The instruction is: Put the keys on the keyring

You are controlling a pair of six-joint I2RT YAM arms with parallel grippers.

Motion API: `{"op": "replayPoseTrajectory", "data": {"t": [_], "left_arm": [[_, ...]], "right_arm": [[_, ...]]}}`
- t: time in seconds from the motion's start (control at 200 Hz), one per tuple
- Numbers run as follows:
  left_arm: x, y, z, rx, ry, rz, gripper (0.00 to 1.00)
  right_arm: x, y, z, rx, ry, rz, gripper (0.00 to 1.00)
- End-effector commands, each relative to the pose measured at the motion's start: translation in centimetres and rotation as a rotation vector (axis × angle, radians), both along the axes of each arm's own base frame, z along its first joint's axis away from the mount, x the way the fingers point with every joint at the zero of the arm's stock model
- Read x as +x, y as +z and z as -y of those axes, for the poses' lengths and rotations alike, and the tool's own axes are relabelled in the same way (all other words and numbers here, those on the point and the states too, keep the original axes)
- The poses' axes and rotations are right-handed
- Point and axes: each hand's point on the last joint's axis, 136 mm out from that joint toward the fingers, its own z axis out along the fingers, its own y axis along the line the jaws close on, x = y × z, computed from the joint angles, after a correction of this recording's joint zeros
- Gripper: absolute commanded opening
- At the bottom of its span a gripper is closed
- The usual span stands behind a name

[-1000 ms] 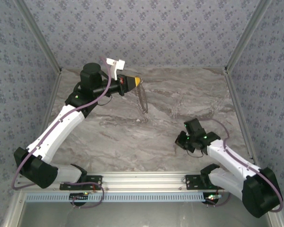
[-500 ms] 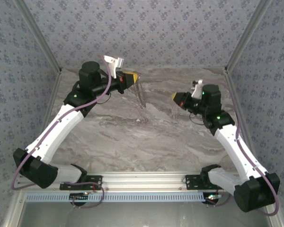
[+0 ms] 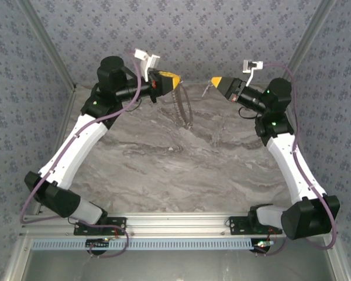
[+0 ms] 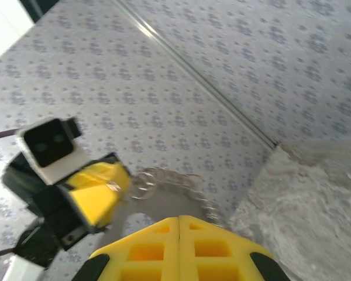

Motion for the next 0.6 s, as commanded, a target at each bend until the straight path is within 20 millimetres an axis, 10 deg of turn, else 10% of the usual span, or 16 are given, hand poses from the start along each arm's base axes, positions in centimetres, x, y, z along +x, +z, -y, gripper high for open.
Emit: {"op": "replayPoseTrajectory", "data": {"t": [0.0,0.595], "left_arm": [[-1.9,2.6,0.7,-0.027,-0.096,0.062,0.00],[-3.9,4.5,1.1,-0.017,-0.064,0.189,0.00]], "right_arm": [[-2.3,4.4,-0.7,0.020,0.064,0.135,0.00],[-5.3,5.4,-4.1,-0.135,0.099,0.219,0.00]]}}
